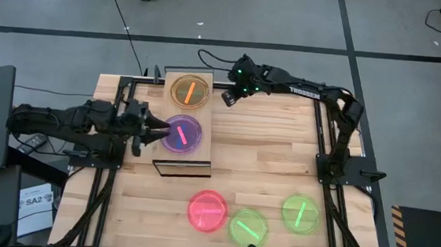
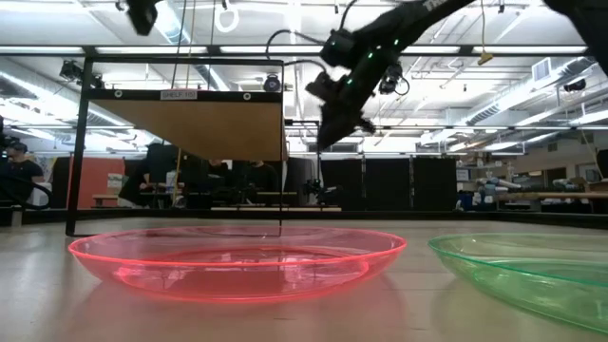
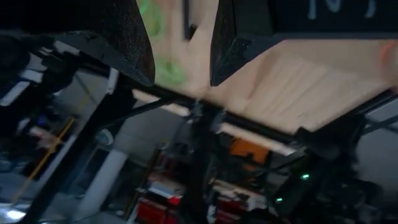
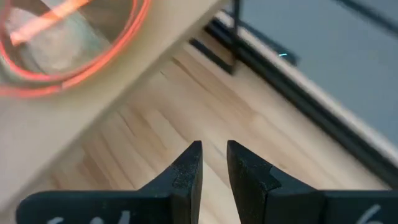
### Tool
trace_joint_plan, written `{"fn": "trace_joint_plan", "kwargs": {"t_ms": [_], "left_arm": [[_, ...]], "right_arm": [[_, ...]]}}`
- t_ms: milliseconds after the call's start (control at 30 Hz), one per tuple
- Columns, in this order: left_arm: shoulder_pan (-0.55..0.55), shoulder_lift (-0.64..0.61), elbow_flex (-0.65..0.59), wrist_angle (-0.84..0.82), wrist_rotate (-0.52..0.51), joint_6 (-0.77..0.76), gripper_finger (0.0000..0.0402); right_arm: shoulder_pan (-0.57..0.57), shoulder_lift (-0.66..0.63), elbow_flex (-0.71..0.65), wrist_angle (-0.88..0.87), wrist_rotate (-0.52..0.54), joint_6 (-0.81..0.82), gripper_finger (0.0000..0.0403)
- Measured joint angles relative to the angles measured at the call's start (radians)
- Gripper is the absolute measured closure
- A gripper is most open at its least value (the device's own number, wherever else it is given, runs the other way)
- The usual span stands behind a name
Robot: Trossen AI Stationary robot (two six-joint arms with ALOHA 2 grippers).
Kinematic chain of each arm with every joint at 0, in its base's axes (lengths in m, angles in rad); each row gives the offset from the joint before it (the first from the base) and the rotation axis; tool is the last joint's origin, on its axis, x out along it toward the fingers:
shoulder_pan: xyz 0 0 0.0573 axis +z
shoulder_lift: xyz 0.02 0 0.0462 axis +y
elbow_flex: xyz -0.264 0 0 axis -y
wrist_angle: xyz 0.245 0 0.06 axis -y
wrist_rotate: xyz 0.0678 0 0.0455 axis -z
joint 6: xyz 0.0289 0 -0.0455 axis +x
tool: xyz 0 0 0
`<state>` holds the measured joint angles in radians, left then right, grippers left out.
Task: Place and stack plates onto a shelf
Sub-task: Stack the pink plate on top of the pink plate on the shelf
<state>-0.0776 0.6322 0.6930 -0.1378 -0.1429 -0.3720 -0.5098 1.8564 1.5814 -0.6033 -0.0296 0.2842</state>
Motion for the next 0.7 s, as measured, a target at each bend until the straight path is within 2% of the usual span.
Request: {"fn": "trace_joint_plan", "kwargs": {"t_ms": [133, 267, 500, 700], "left_arm": [[-0.067, 0.108, 0.000, 0.151, 0.002, 0.003, 0.0241], [-0.145, 0.198, 0.000, 0.221, -0.037, -0.019, 0.0241], [-0.331, 0.345, 0.006, 0.313, -0.218, -0.170, 0.0241], [-0.477, 0.494, 0.111, 0.291, -0.385, -0.307, 0.0241]], "right_arm": [[0.022, -0.093, -0.010, -0.111, 0.092, -0.073, 0.0322], [0.049, -0.224, -0.087, -0.122, 0.107, -0.119, 0.0322], [0.088, -0.509, -0.315, -0.094, 0.115, -0.154, 0.0322], [0.106, -0.747, -0.520, -0.031, 0.115, -0.144, 0.0322]]}}
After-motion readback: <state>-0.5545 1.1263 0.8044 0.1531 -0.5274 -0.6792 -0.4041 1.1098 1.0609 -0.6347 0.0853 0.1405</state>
